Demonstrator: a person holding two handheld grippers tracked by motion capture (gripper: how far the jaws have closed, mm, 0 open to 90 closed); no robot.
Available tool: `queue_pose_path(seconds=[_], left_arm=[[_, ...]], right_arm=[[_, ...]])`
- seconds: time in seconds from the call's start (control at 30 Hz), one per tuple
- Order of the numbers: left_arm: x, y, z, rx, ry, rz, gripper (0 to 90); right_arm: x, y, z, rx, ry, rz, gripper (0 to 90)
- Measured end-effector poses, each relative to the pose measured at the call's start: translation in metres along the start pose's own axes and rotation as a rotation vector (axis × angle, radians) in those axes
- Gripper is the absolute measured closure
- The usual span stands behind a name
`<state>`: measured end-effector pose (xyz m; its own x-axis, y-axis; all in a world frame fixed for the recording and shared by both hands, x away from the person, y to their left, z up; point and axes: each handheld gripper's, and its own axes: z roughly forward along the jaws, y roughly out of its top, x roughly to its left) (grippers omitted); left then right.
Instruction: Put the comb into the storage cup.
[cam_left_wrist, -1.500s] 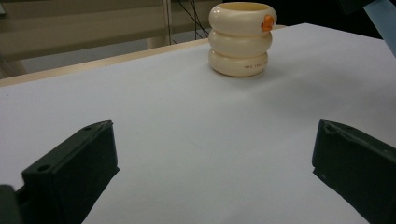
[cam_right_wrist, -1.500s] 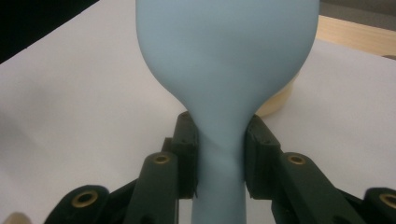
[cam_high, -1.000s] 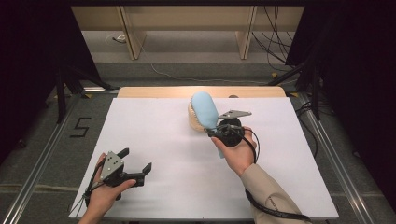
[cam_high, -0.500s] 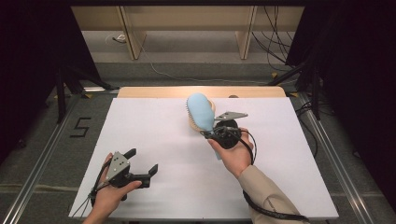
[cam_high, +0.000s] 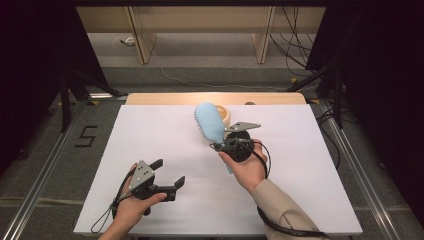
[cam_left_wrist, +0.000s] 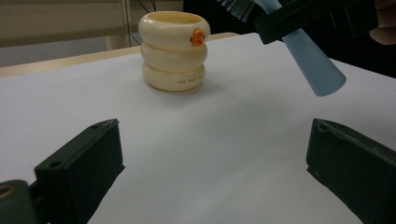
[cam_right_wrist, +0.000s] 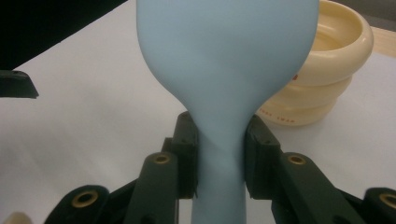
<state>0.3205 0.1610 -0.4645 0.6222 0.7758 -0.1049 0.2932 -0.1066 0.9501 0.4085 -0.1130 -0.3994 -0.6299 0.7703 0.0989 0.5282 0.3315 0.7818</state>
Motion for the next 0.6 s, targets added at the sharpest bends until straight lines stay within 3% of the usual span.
queue_pose_path(seconds=[0.33,0.6], left_arm=[[-0.019,0.008,0.023,0.020,-0.057,0.014,3.1],[-0.035,0.011,0.042,0.053,-0.111,-0.006,4.5]], right_arm=[[0.005,0.000,0.002,-0.001,0.010,-0.009,70.4],[0.008,-0.001,0.003,-0.002,0.016,-0.007,70.4]])
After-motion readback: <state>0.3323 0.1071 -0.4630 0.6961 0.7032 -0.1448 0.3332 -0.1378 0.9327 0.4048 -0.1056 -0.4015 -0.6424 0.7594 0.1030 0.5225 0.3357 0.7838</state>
